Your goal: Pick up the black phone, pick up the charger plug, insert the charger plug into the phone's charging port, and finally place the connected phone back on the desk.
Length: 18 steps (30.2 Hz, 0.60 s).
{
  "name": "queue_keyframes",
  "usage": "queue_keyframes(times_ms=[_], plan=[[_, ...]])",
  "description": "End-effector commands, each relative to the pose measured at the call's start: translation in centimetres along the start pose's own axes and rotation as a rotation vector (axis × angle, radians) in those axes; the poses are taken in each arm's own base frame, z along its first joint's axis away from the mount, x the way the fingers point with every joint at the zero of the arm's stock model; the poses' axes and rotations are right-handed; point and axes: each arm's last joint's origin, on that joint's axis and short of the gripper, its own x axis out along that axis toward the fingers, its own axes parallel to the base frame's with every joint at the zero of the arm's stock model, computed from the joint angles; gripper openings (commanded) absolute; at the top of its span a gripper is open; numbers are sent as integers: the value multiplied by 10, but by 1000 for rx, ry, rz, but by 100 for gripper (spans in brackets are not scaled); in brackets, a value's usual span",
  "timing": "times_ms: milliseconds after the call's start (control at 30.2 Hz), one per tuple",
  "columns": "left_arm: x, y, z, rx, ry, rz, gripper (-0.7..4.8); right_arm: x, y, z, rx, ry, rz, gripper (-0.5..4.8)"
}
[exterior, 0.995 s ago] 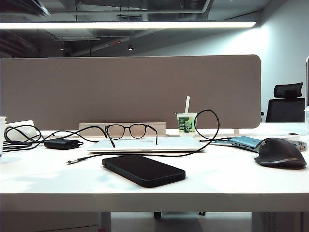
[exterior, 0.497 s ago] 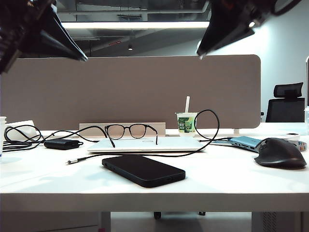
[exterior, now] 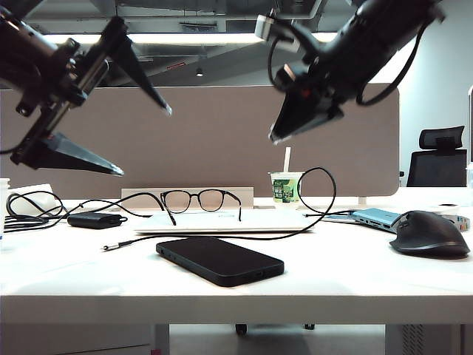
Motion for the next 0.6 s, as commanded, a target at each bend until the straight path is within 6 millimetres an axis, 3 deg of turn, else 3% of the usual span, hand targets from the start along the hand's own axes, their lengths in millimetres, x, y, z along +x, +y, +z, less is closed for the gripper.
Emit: queue_keyframes(times_ms=[33, 298, 597], plan=[[7, 5, 2, -51, 16, 9, 479, 11, 0, -4, -1, 2, 35, -5], [24, 15, 2, -103, 38, 26, 479, 37, -1, -23, 26, 69, 105, -5], [46, 11, -11, -90, 105, 31, 479, 54, -2, -37, 39, 110, 116, -5]])
